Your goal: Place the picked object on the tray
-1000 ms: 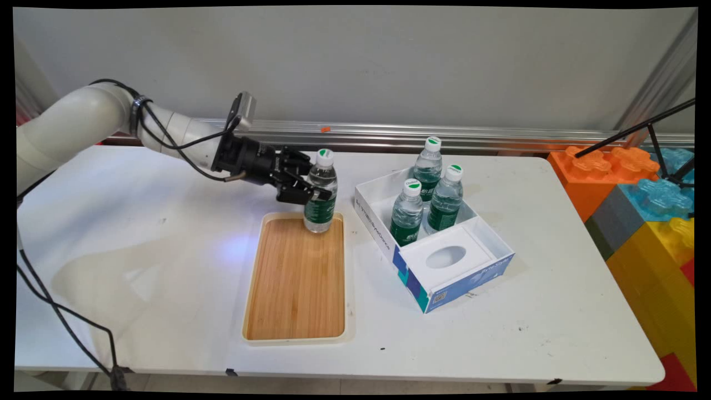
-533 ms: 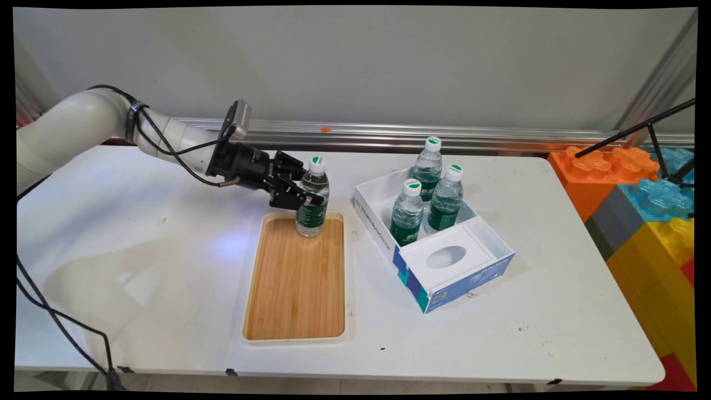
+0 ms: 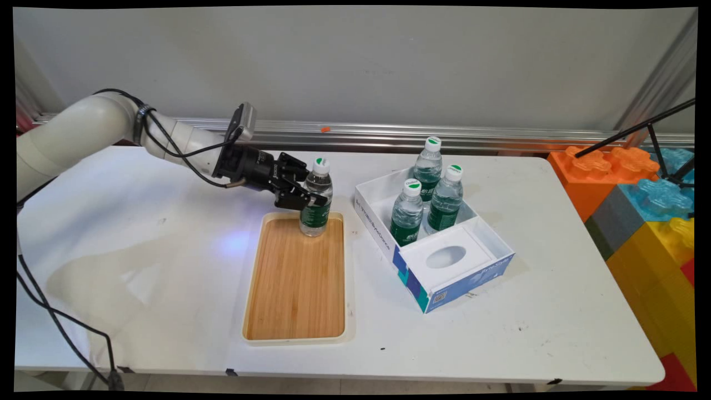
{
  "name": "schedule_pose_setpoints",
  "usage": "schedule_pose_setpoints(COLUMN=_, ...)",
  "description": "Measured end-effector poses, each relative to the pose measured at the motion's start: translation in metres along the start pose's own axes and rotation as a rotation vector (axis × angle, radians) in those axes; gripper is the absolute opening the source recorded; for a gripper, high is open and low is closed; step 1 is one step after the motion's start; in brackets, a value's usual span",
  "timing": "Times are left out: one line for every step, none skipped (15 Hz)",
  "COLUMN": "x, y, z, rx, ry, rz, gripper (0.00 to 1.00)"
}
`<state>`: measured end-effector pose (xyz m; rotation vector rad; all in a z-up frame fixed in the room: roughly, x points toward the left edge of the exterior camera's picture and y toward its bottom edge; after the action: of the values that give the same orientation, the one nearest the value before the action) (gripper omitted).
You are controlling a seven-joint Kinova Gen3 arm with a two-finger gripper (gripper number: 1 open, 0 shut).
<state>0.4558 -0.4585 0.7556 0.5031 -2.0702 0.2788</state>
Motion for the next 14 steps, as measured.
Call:
schedule_pose_setpoints(x=0.0, y=0.0, z=0.001, rx=0.0, ry=0.001, rz=-0.001, gripper=0.0)
schedule_pose_setpoints(x=0.001, y=-0.001, z=0.002, rx=0.002, ry=0.003, rz=-0.002, gripper=0.0)
schedule_pose_setpoints(x=0.001, y=-0.001, z=0.004, rx=0.003, ry=0.005, rz=-0.003, gripper=0.0)
schedule_pose_setpoints(x=0.002, y=-0.002, z=0.005, rx=0.004, ry=0.007, rz=-0.004, gripper=0.0)
schedule_pose_setpoints(x=0.002, y=-0.002, z=0.007, rx=0.004, ry=0.008, rz=-0.005, gripper=0.0)
schedule_pose_setpoints(x=0.002, y=-0.003, z=0.008, rx=0.005, ry=0.009, rz=-0.005, gripper=0.0)
schedule_pose_setpoints(x=0.002, y=-0.003, z=0.009, rx=0.006, ry=0.01, rz=-0.007, gripper=0.0)
schedule_pose_setpoints(x=0.002, y=-0.003, z=0.01, rx=0.007, ry=0.01, rz=-0.007, gripper=0.0)
schedule_pose_setpoints(x=0.002, y=-0.003, z=0.01, rx=0.007, ry=0.011, rz=-0.007, gripper=0.0)
schedule_pose_setpoints(x=0.001, y=-0.003, z=0.011, rx=0.008, ry=0.011, rz=-0.007, gripper=0.0)
schedule_pose_setpoints(x=0.001, y=-0.004, z=0.012, rx=0.009, ry=0.012, rz=-0.006, gripper=0.0)
schedule_pose_setpoints(x=0.001, y=-0.004, z=0.013, rx=0.01, ry=0.014, rz=-0.005, gripper=1.0)
schedule_pose_setpoints(x=0.0, y=-0.004, z=0.013, rx=0.011, ry=0.015, rz=-0.004, gripper=1.0)
schedule_pose_setpoints(x=0.0, y=-0.004, z=0.014, rx=0.011, ry=0.016, rz=-0.003, gripper=1.0)
